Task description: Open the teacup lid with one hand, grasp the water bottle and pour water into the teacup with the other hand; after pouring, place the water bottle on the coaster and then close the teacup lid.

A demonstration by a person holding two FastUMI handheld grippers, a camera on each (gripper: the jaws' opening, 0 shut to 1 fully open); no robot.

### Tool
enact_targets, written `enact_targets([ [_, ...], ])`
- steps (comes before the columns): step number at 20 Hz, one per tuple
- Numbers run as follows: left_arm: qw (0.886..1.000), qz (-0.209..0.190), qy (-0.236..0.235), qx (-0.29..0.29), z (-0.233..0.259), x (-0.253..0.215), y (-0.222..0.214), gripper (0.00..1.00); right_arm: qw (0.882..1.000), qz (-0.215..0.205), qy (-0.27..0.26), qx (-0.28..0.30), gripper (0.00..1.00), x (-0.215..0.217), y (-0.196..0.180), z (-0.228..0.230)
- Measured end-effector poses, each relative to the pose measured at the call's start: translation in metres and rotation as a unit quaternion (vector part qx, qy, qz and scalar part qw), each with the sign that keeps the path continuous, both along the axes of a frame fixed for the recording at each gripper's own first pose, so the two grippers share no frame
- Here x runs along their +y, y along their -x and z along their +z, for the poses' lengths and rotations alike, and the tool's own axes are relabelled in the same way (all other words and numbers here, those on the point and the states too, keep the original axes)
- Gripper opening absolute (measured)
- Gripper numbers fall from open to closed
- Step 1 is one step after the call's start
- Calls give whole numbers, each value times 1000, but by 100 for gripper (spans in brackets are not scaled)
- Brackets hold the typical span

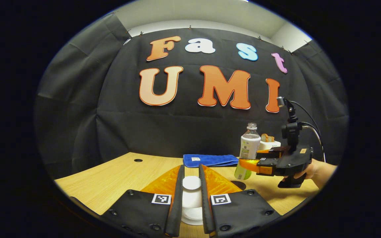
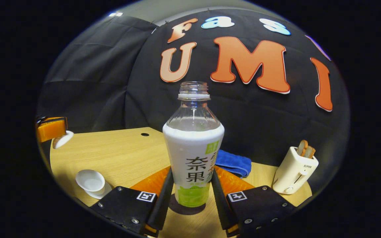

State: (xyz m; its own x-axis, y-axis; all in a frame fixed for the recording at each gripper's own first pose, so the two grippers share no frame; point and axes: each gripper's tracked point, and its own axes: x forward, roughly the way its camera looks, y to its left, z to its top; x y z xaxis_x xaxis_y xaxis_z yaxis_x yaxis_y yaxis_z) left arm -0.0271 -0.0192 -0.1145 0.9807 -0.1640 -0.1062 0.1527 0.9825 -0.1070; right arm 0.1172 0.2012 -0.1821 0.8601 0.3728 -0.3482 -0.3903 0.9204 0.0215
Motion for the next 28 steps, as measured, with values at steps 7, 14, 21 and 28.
enact_targets([
  [7, 1000, 0, -8, 16, -12, 0, -2, 29, 997, -16, -30, 67, 64, 1, -10, -55],
  [14, 999, 0, -3, 39, -31, -2, -8, 30, 997, -24, -29, 68, 64, -2, -13, -61],
  [21, 997, -15, -11, 78, -71, -15, -14, 29, 995, -27, -48, 85, 98, -15, 12, -52],
  [28, 994, -29, -43, 99, -98, -28, -17, 30, 998, -35, -39, 32, 98, -39, 45, -11],
])
